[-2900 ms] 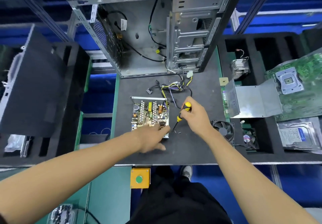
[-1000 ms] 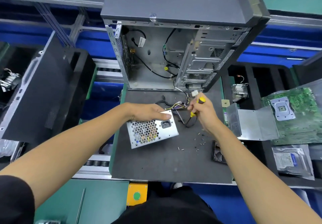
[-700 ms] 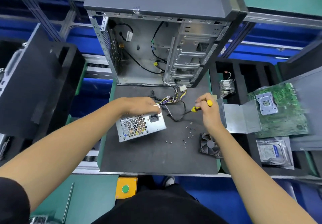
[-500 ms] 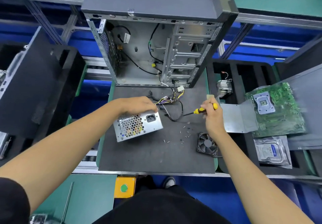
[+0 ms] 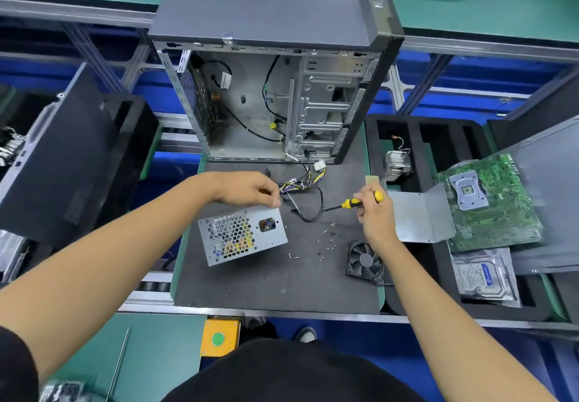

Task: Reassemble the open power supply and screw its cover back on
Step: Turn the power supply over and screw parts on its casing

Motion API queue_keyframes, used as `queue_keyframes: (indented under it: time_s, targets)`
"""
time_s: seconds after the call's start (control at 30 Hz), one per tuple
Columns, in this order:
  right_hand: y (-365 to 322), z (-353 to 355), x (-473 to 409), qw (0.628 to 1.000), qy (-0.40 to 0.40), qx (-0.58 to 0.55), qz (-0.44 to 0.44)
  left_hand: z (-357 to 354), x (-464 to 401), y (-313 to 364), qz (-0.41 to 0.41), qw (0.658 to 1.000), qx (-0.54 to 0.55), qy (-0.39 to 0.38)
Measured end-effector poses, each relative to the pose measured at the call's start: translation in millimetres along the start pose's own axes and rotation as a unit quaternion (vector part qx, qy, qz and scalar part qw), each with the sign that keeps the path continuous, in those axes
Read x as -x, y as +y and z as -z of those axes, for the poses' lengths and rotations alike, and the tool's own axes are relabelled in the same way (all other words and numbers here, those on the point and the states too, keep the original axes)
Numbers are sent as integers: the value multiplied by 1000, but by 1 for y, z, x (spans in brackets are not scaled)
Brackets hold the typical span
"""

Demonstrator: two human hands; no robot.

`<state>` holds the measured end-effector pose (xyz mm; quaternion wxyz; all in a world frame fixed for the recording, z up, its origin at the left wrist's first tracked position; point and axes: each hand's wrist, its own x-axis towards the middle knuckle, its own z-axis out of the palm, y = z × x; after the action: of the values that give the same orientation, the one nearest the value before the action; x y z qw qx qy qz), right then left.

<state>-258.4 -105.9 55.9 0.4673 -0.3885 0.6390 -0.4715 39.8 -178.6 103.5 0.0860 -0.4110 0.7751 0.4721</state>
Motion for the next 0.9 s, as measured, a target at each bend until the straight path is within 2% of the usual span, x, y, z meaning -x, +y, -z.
queue_keyframes:
  time_s: [0.13, 0.37, 0.57, 0.67, 0.73, 0.8, 0.83, 0.9]
  targets:
    - [-5, 1, -4, 1000, -1, 9, 1, -6, -2, -5, -12, 998, -38, 42]
    - [-9, -3, -17, 1000, -20, 6, 10, 2, -6, -8, 14, 998, 63, -27]
    - [-6, -9, -24, 996, -73, 51, 19, 13, -16, 4, 23, 998, 7, -50]
    - [-11, -22, -31, 986, -89, 114, 80, 13, -10, 3, 37, 998, -3, -47]
    - [-18, -38, -40, 973, -138, 132, 130, 7, -5, 4, 39, 999, 8, -35]
    - [-21, -63, -55, 921, -256, 230, 181, -3, 2, 2, 37, 999, 39, -3]
    - [-20, -78, -62, 869, -309, 324, 212, -9, 4, 0, 35, 997, 66, 20]
    - [-12, -107, -72, 734, -370, 502, 268, -23, 9, -2, 25, 991, 113, 69]
